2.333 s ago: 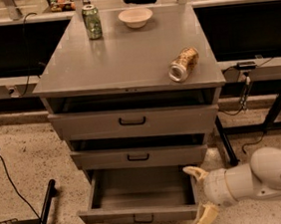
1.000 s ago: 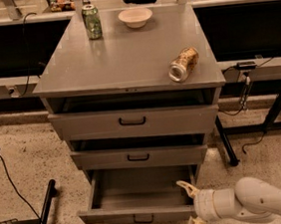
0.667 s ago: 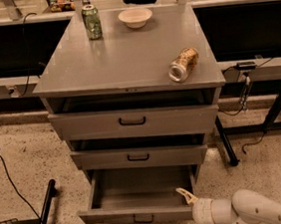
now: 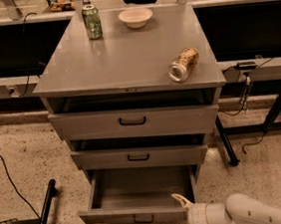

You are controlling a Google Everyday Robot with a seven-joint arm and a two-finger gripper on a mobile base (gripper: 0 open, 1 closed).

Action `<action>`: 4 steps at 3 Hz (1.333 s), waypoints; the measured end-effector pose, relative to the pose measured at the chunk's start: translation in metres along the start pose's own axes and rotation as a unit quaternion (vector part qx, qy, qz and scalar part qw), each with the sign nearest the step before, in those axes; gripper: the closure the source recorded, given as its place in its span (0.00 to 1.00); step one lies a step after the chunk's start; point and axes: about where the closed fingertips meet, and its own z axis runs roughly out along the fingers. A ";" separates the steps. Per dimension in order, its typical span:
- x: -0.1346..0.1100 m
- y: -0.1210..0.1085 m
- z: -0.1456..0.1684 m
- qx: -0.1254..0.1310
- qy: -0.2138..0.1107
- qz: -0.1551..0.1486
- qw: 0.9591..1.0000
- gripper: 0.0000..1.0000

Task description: Close bottom drawer

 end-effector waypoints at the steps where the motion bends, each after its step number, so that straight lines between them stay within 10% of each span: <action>1: 0.032 -0.004 0.019 -0.002 -0.005 0.000 1.000 0.18; 4: 0.170 0.001 0.091 0.011 -0.007 0.013 1.000 0.94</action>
Offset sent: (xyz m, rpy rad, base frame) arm 0.0132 -0.0075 -0.1519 -0.0014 0.0143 -0.0518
